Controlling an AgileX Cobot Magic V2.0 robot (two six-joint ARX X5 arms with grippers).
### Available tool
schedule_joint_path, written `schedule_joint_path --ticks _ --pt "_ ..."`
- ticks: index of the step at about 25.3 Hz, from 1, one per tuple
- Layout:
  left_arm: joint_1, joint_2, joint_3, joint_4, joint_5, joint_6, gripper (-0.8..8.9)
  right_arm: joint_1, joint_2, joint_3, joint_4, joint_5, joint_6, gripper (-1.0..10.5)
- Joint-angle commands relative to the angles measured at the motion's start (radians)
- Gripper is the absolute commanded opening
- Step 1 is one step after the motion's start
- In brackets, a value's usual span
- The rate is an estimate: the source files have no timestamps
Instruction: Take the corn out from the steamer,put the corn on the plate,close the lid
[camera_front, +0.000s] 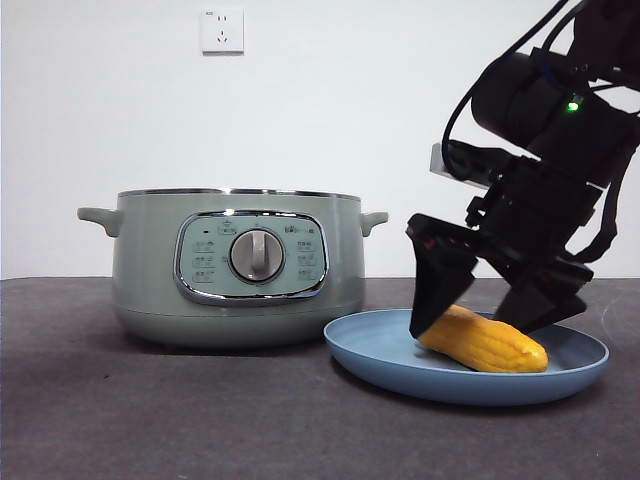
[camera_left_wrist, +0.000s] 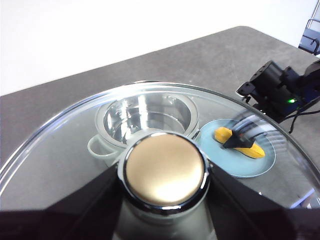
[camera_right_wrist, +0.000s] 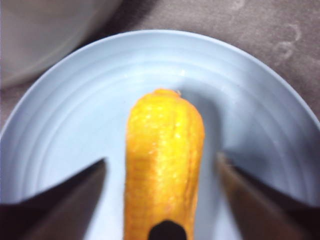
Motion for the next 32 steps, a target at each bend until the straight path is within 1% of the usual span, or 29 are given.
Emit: schedule_joint_path --ticks 1,5,7,9,12,15,18,23,26,28,32 --pt "-0.002 0.051 0.009 0.081 0.006 0.006 -0.08 0.002 -0.057 -0.009 -0.013 0.0 0.01 5.4" --pt "-0.002 0.171 0.009 0.215 0.034 0.013 -0.08 0.002 -0.253 -0.009 -0.124 0.002 0.009 5.4" --pt "-0.002 0.238 0.009 0.295 0.036 0.019 -0.08 0.002 -0.386 -0.009 -0.201 0.002 0.006 5.4" --pt "-0.003 0.317 0.009 0.376 0.07 0.061 -0.08 0.002 -0.525 -0.009 -0.263 0.003 0.006 5.4" --pt "-0.016 0.438 0.009 0.515 0.107 0.062 -0.08 0.002 -0.732 -0.009 -0.331 0.013 0.01 5.4" --pt "-0.02 0.514 0.009 0.587 0.106 0.061 -0.08 0.002 -0.849 -0.009 -0.377 0.037 0.01 5.4" --pt "-0.02 0.591 0.009 0.65 0.105 0.063 -0.08 0.002 -0.942 -0.009 -0.423 0.036 0.013 5.4" --pt "-0.021 0.727 0.009 0.756 0.108 0.062 -0.08 0.002 -1.045 -0.009 -0.497 0.037 0.022 5.4" --pt "-0.021 0.804 0.009 0.805 0.108 0.063 -0.08 0.002 -1.075 -0.009 -0.529 0.042 0.022 5.4" --pt "-0.021 0.849 0.009 0.827 0.108 0.063 -0.08 0.002 -1.084 -0.009 -0.544 0.061 0.021 5.4" --pt "-0.021 0.94 0.009 0.868 0.108 0.066 -0.08 0.002 -1.086 -0.009 -0.569 0.063 0.021 5.4"
